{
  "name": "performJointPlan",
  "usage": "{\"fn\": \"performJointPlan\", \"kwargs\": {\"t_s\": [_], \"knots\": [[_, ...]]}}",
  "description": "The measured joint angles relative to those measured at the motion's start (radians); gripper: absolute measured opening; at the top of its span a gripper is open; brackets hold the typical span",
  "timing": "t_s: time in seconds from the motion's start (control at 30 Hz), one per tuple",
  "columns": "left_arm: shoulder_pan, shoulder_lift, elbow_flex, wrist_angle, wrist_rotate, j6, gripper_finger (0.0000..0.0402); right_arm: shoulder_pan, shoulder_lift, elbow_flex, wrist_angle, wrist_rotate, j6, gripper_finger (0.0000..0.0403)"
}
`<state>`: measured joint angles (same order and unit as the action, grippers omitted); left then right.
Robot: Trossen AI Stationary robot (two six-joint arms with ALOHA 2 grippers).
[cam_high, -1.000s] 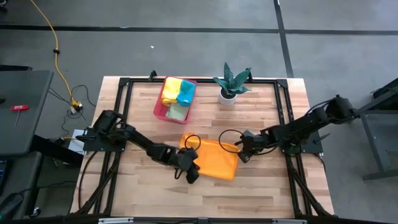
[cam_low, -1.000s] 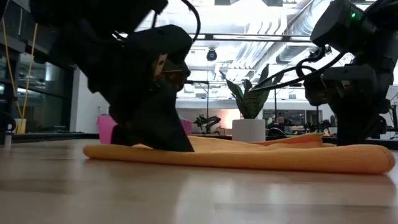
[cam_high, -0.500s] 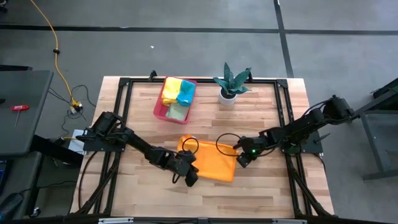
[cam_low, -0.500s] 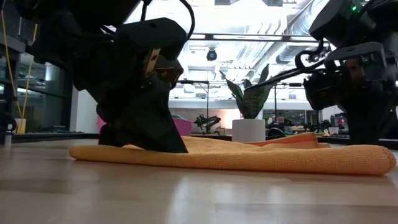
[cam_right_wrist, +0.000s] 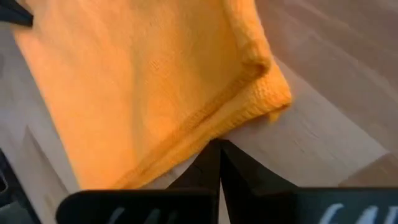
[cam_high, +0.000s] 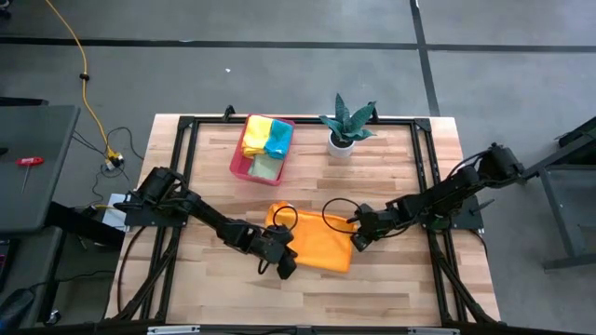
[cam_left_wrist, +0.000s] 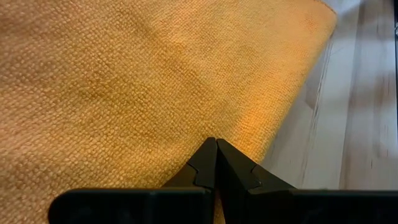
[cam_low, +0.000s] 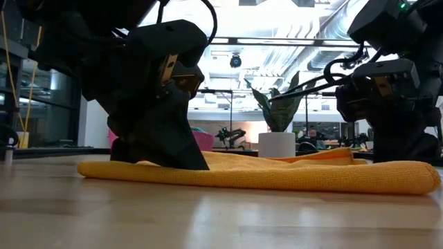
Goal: Fold microfiber towels
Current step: Fold the orange microfiber cloth
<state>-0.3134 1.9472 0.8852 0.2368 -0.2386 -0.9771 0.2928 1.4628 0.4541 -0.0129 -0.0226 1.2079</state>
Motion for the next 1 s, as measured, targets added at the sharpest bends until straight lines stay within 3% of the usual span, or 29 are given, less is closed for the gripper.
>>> {"fn": "performJointPlan", "kwargs": {"t_s": [0.57,0.77,1.0], "knots": [[-0.001,0.001,-0.001,0.014,0.0,-0.006,0.0,-0.155,0.005,-0.01,-0.001,0.603,-0.049,0.0],[-0.003,0.001,-0.001,0.024,0.013,-0.007,0.0,-0.221,-0.088,-0.008,0.043,0.534,-0.249,0.0],[0.033,-0.086,-0.004,0.013,0.115,0.085,0.0,-0.238,-0.29,-0.006,0.04,0.297,-0.469,0.0]]}}
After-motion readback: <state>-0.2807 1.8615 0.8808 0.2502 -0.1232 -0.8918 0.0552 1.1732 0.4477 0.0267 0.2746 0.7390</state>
